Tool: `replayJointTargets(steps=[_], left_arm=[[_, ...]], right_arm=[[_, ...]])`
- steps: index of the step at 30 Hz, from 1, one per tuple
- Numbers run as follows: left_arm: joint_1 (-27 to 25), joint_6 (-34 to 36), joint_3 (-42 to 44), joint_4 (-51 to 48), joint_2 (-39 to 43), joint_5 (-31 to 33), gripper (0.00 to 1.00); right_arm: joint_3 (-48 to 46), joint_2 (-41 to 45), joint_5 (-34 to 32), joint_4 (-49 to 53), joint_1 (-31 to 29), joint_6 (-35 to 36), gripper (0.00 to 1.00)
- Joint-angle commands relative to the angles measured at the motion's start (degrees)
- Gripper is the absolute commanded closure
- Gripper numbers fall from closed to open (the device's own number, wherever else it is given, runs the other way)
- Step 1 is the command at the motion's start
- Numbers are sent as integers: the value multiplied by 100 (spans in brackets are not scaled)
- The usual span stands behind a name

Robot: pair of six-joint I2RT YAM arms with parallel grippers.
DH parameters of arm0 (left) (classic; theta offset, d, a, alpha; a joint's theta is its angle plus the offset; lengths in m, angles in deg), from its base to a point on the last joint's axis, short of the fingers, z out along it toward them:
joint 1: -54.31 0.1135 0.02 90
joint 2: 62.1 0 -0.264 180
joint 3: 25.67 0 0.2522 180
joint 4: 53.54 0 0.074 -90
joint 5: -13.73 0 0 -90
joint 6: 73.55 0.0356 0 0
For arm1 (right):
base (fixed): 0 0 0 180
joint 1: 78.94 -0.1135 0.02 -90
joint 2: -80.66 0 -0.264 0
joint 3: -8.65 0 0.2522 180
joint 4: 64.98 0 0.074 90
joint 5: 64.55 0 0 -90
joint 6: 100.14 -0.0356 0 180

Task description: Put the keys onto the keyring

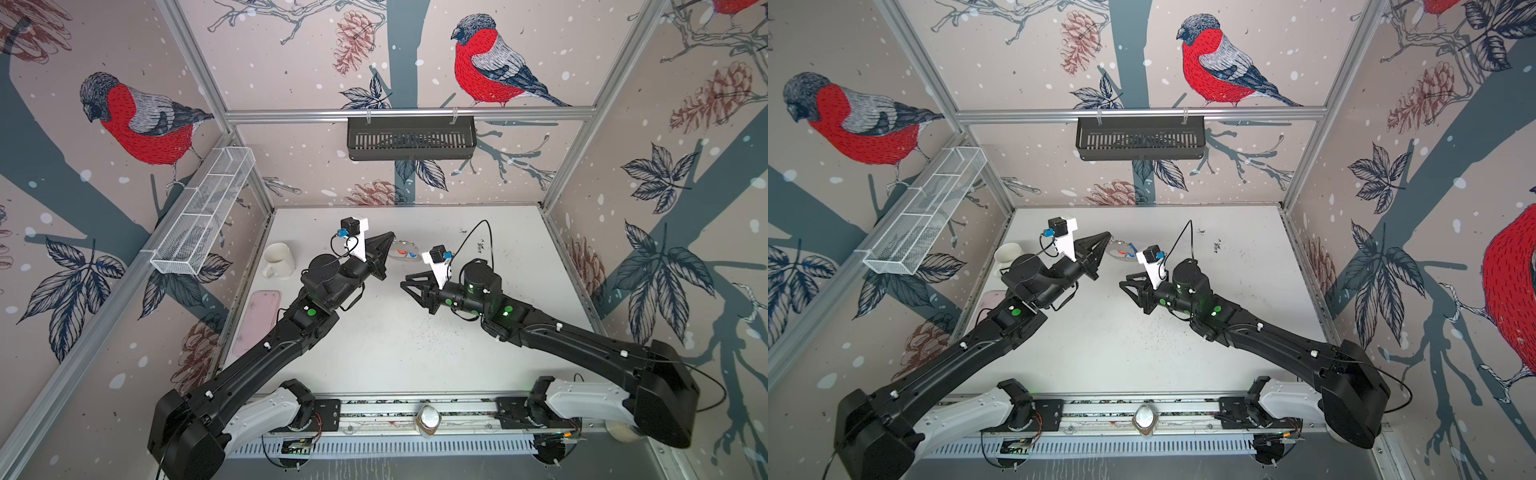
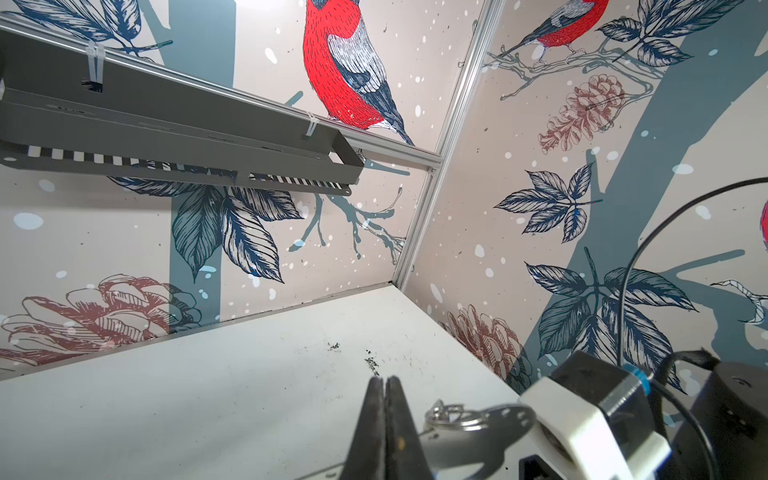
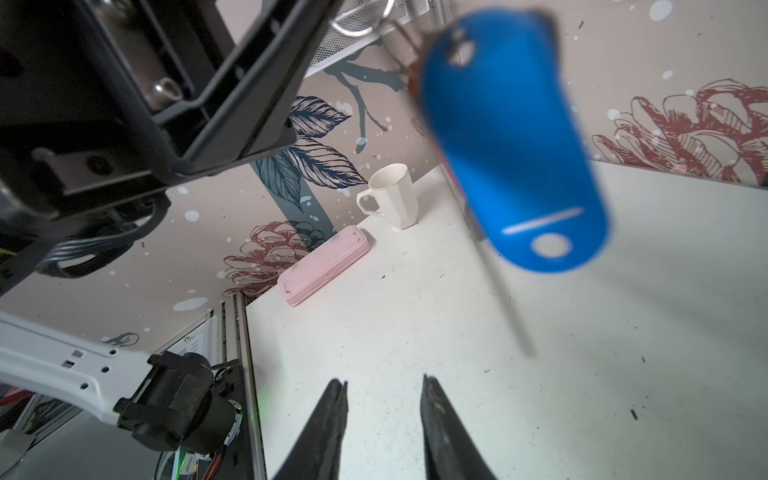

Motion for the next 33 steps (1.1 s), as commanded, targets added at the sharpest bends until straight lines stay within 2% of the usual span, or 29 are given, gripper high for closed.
replayJointTargets(steps=[1, 16, 26, 33], left_arm=[[17, -46, -71, 349, -10, -61, 100], [15, -98, -85, 382, -10, -171, 100], [19, -159, -26, 456, 4, -221, 100], [15, -179, -5, 483, -10, -248, 100]], right_arm=[[10, -28, 60, -307, -42, 194, 64], [20, -432, -411, -1203, 293, 44, 59], [-7, -508, 139, -1859, 489, -119, 61], [70, -684, 233, -2008, 482, -195, 65]])
